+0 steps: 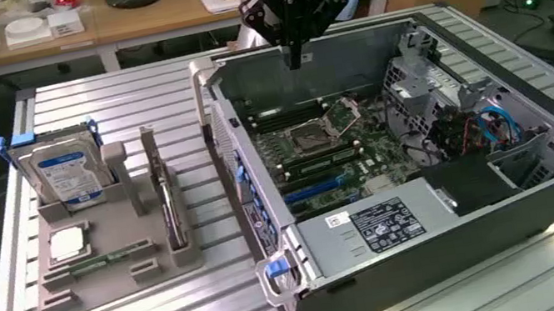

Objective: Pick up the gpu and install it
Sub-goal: 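Reach for the gpu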

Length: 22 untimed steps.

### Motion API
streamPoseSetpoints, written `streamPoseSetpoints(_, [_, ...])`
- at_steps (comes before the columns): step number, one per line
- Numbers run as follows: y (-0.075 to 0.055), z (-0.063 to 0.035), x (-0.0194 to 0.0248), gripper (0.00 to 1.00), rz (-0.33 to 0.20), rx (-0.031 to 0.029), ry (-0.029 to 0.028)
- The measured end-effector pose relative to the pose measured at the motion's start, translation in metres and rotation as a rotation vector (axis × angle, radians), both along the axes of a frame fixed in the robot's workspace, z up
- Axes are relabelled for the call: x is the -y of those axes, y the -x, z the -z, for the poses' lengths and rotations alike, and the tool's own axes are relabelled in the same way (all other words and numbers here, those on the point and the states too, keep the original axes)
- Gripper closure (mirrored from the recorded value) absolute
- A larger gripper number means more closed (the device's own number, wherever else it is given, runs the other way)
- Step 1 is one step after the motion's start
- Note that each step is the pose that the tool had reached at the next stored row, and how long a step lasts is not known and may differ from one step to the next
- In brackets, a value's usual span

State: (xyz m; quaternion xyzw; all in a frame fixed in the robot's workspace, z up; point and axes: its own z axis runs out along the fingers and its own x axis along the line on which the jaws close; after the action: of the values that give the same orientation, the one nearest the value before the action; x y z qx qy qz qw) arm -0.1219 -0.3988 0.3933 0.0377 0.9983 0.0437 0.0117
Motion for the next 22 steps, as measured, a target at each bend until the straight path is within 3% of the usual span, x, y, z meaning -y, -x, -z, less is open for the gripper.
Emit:
streamPoseSetpoints(6, [0.002,0.0000,0.0001,0.90,0.000,0.0001,-0.0013])
streamPoseSetpoints(22, [0.023,0.0000,0.0001,0.90,0.000,0.0000,-0.0012])
